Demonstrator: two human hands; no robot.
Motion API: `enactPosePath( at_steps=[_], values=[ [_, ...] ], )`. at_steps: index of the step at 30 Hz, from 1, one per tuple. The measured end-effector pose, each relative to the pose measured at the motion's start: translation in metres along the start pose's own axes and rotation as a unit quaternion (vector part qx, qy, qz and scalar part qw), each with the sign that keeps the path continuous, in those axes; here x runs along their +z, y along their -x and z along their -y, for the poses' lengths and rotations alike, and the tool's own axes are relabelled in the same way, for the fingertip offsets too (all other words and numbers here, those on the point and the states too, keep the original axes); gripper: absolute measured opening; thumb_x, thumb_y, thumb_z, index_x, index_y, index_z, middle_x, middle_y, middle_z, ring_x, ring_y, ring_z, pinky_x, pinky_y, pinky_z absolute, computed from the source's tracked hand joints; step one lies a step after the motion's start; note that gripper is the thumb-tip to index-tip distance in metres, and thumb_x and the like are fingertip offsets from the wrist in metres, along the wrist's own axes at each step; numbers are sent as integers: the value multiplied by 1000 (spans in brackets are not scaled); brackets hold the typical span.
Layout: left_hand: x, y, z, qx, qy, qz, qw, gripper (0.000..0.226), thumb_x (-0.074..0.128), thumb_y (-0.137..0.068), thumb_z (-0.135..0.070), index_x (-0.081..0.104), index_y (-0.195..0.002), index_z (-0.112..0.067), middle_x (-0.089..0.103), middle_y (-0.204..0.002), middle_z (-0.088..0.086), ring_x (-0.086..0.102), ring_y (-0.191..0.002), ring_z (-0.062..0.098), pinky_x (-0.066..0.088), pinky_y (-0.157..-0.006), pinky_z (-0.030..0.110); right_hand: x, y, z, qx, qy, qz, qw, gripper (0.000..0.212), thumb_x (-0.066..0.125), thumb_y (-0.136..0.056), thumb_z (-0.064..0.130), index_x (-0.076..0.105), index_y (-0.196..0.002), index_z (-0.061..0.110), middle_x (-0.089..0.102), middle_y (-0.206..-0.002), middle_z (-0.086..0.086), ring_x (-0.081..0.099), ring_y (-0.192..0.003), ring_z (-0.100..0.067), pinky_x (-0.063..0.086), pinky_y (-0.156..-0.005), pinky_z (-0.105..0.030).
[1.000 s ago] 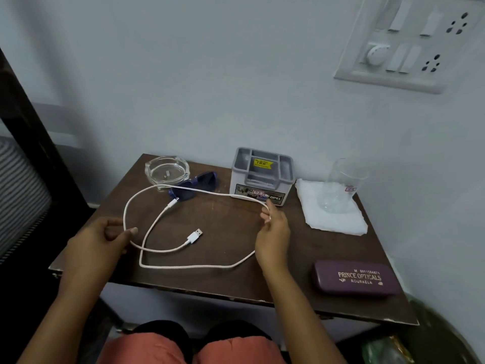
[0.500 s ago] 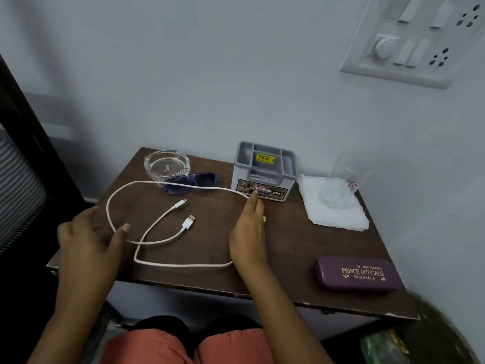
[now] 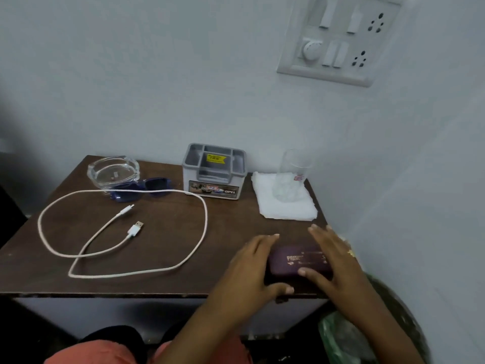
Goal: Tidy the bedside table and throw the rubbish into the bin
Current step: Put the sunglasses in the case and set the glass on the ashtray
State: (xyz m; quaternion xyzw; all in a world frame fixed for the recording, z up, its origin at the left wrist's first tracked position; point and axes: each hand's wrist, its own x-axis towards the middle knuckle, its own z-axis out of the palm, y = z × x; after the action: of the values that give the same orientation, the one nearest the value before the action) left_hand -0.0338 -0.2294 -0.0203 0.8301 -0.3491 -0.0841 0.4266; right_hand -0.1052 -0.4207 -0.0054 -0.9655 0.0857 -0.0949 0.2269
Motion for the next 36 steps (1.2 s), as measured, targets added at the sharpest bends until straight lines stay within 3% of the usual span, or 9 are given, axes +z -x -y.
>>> enactPosePath(
  at_steps=[2, 7, 12, 16, 21, 26, 31, 34, 36],
  values=[
    [13, -14, 4, -4, -5, 41, 999, 94, 75, -66, -48, 25, -144, -31, 31, -143, -15, 32, -130, 3, 31, -108, 23, -1, -6, -18, -29, 40, 51, 997, 91, 34, -65, 87, 21, -143, 41, 20, -153, 18, 8, -144, -4, 17, -118, -45],
    [18, -28, 15, 15, -41, 19, 999, 76, 76, -69, -39, 42, -136, -27, 47, -129, -10, 45, -120, 6, 36, -102, 20, 5, -14, -22, -63, 15, 82, 995, 74, 66, -80, 49, 28, -142, 39, 32, -148, 16, 16, -141, -2, 16, -119, -38],
    [-10, -13, 30, -5, -28, -5, 1000, 72, 79, -68, -30, 47, -133, -27, 47, -123, -14, 46, -113, 1, 33, -95, 8, 25, -23, 4, -118, 50, 56, 990, 74, 48, -77, 64, 32, -143, 35, 39, -145, 11, 29, -137, -7, 10, -114, -22],
    [-33, -1, 47, -15, -58, -26, 998, 73, 79, -68, -26, 46, -133, -25, 44, -121, -16, 44, -112, 0, 26, -92, -2, 52, -29, 29, -161, 48, 29, 985, 71, 39, -80, 59, 35, -143, 27, 44, -142, 6, 34, -136, -11, 6, -115, -26],
    [-46, 9, 58, -18, -60, -43, 997, 72, 81, -67, -26, 48, -132, -25, 44, -118, -14, 46, -110, 1, 34, -97, 8, 66, -28, 47, -180, 100, -3, 979, 59, 42, -84, 49, 44, -136, 22, 53, -135, 3, 43, -129, -13, 24, -112, -34],
    [-42, 16, 62, -15, -41, -63, 997, 73, 70, -67, -52, 46, -133, -34, 38, -117, -30, 44, -111, -6, 31, -93, 3, 63, -22, 50, -193, 121, -22, 974, 56, 52, -82, 42, 53, -131, 16, 57, -132, 0, 51, -125, -17, 28, -112, -29],
    [-39, 19, 63, -10, -51, -74, 996, 74, 75, -73, -39, 39, -138, -35, 45, -118, -19, 45, -111, -3, 34, -96, 8, 64, -18, 62, -233, 192, -64, 951, 46, 54, -77, 33, 68, -114, 8, 68, -116, -9, 66, -107, -20, 53, -84, -26],
    [-39, 19, 64, -17, -53, -76, 996, 75, 74, -73, -40, 39, -139, -33, 47, -122, -15, 45, -113, 0, 37, -99, 16, 70, -21, 64, -240, 246, -48, 938, 56, 84, -56, 22, 70, -106, 1, 72, -105, -16, 70, -96, -25, 57, -71, -28],
    [-39, 19, 65, -21, -51, -78, 995, 77, 73, -72, -44, 39, -139, -31, 47, -122, -16, 45, -114, 0, 34, -99, 13, 76, -26, 64, -246, 287, -64, 923, 44, 75, -62, 12, 70, -103, -2, 72, -100, -21, 71, -90, -28, 58, -66, -30]
  ],
)
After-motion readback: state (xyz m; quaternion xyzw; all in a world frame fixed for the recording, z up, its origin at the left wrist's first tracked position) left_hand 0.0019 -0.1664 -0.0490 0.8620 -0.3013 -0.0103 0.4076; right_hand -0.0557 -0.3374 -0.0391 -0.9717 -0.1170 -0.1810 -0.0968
